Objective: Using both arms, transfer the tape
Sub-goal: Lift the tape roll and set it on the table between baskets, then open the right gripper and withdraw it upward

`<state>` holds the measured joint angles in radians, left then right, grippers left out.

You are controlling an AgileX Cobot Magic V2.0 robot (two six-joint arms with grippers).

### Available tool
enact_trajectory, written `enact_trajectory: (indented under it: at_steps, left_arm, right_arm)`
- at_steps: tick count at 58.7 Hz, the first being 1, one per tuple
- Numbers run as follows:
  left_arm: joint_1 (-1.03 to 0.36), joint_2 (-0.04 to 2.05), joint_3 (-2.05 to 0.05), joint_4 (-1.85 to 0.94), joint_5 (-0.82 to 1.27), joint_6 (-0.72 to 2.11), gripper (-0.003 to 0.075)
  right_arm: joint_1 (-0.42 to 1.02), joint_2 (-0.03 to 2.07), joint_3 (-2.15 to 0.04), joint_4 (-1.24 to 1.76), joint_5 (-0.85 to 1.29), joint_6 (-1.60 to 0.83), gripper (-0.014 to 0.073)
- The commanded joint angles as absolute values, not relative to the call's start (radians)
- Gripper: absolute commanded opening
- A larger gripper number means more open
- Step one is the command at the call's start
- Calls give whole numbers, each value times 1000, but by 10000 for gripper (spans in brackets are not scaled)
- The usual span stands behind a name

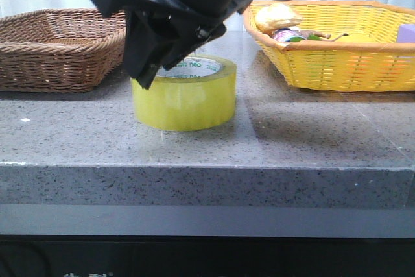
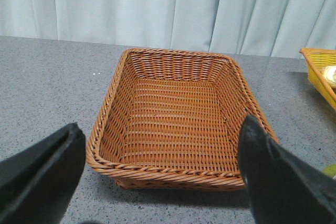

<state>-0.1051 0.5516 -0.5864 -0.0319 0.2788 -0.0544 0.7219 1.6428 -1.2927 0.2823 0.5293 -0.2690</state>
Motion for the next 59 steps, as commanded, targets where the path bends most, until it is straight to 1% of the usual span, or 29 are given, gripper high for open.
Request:
enact_trajectory:
  at_steps: [1,4,9,21,28,36,43,53,59]
  left_arm:
    - [-103,558,-618,-33,197,-63,586]
    - [-103,558,-618,-33,197,-63,586]
    - [-103,558,-618,-33,197,-63,586]
    - [-103,558,-618,-33,197,-63,586]
    - [-103,558,-618,-33,197,-63,586]
    - [-103,558,-618,-33,197,-63,586]
    - [-103,558,-618,-33,197,-63,586]
    - [-103,558,-618,-33,197,-63,586]
    - [-103,558,-618,-33,201,-63,586]
  right_arm:
    - [718,1536,-1330,292,487,-277,358]
    - [709,1506,-1330,292,475,-267,349]
    - [683,1461,-1330,293,456,-233,276]
    - [553,1361,-1330,293,472,-201,1]
    - [463,1317,-1330,293,514,-192,-108]
    - [365,1270,-1316,293,556,-192,-120]
    - [259,1195,-1253,292,557,-192,-120]
    - [119,1018,-1058,290,464,-194,-120]
    - [86,894,-913,286,370,-194,-120]
